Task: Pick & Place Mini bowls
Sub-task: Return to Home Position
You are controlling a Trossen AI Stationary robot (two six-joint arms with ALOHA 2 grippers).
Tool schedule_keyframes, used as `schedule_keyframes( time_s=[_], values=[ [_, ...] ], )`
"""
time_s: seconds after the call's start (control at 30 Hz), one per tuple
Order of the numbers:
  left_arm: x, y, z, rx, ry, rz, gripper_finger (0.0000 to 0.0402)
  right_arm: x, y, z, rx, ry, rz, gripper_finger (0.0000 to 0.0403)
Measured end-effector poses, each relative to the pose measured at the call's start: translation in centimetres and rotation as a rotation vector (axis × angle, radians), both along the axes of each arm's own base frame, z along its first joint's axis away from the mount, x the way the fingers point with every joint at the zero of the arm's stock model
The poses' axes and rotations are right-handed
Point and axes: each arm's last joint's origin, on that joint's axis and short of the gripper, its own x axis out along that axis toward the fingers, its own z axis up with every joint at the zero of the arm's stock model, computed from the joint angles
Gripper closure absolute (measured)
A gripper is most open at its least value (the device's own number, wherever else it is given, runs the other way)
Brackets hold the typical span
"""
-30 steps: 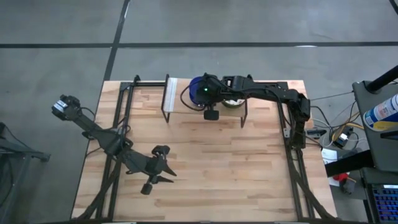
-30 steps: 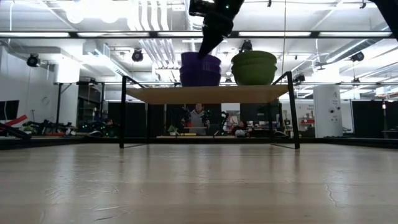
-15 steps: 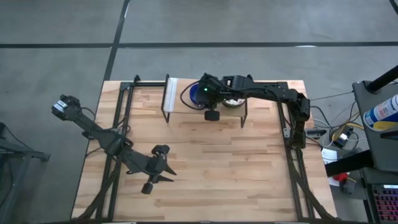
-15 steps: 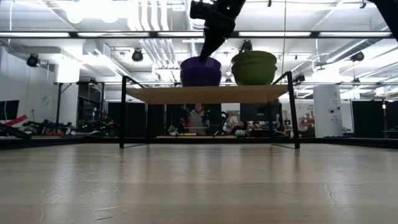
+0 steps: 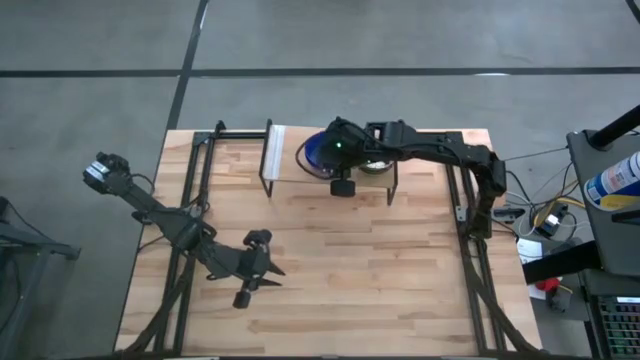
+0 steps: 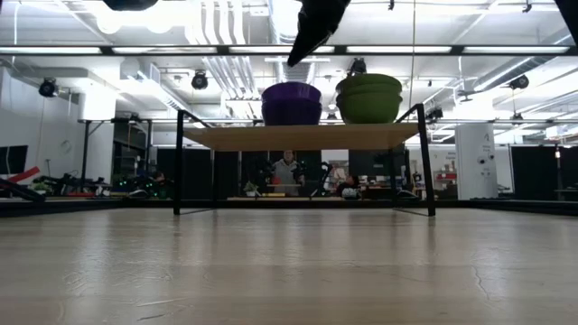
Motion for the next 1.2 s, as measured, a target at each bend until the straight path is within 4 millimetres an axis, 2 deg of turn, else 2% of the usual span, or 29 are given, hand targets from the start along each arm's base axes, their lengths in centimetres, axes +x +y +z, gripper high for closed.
schedule_keyframes(
  time_s=[0.17,0.3,0.43,0.6,0.83,1.03,1.2],
  values=[
    [0.1,0.1,0.2,0.029,-0.039,0.04,0.0313,-0.1,2.8,-0.4,0.066,0.002,0.058,0.0307],
    [0.2,0.2,0.3,0.072,-0.064,0.064,0.0381,-0.1,3.8,-2.9,0.16,0.006,0.108,0.0379],
    [0.0,0.4,-0.2,0.102,-0.075,0.046,0.0396,-0.8,5.1,-5.1,0.186,-0.053,0.104,0.0392],
    [-0.3,1.3,-1.1,0.072,-0.192,-0.016,0.04,-3.4,7.5,-5.9,0.206,-0.212,0.156,0.0394],
    [-1.8,5.0,-3.9,0.0,-0.252,0.049,0.0401,-7.7,10.4,-6.7,0.193,-0.42,0.282,0.0394],
    [-4.7,6.8,-5.5,-0.035,-0.311,0.07,0.0401,-11.8,10.8,-8.0,0.174,-0.59,0.335,0.0394],
    [-6.8,7.8,-7.2,-0.047,-0.416,0.075,0.0401,-14.4,10.4,-10.3,0.169,-0.682,0.341,0.0394]
  ],
)
